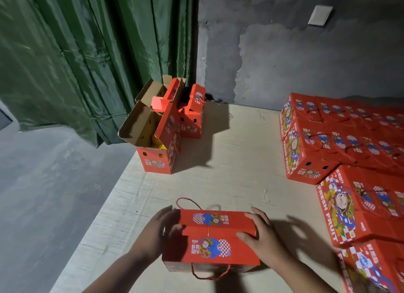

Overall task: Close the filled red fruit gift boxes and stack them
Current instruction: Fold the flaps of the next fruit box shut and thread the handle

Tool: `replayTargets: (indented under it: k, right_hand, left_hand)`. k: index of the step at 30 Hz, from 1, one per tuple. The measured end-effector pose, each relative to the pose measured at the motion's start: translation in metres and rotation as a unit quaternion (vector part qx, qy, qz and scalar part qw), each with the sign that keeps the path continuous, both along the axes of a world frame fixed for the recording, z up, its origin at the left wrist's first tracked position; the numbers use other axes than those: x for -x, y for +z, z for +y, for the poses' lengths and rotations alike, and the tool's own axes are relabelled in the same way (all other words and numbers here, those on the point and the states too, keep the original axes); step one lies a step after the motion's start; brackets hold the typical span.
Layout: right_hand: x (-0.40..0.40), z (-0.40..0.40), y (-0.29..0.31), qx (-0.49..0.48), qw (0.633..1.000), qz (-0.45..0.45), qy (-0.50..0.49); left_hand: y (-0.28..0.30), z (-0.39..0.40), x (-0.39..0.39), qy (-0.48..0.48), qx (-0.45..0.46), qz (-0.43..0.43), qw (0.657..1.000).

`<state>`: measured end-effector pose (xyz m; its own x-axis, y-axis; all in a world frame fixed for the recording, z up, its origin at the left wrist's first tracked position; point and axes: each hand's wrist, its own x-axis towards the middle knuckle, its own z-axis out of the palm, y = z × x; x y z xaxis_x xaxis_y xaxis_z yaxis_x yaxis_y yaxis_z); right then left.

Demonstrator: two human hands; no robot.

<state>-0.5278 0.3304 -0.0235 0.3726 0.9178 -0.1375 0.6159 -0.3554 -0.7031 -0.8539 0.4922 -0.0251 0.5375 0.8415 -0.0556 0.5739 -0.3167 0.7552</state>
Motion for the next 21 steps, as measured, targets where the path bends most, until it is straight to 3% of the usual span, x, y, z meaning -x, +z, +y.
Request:
replayTargets:
  k: [3,7,11,16,21]
  right_hand:
    - [0.0,0.008,-0.001,0.021,0.995,-0.063,0.07]
    - [0.004,0.016,-0.002,0.054,0.979,-0.148,0.132]
    - [0.011,0.016,-0.003,0.058,0.946,-0.275,0.164]
    - [0.018,0.015,-0.006,0.081,0.942,-0.28,0.166]
    - [0.023,0.003,-0.008,0.089,0.956,-0.232,0.155]
  left_hand:
    - [-0.007,0.007,-0.005,-0.078,-0.04,0.101,0.991]
    - [-0.014,0.013,-0.01,-0.115,-0.103,0.185,0.971]
    - [-0.011,0.006,-0.017,-0.133,-0.154,0.228,0.952]
    - [-0.006,-0.007,-0.023,-0.126,-0.141,0.248,0.95]
    - [-0.01,-0.019,-0.015,-0.121,-0.121,0.216,0.961]
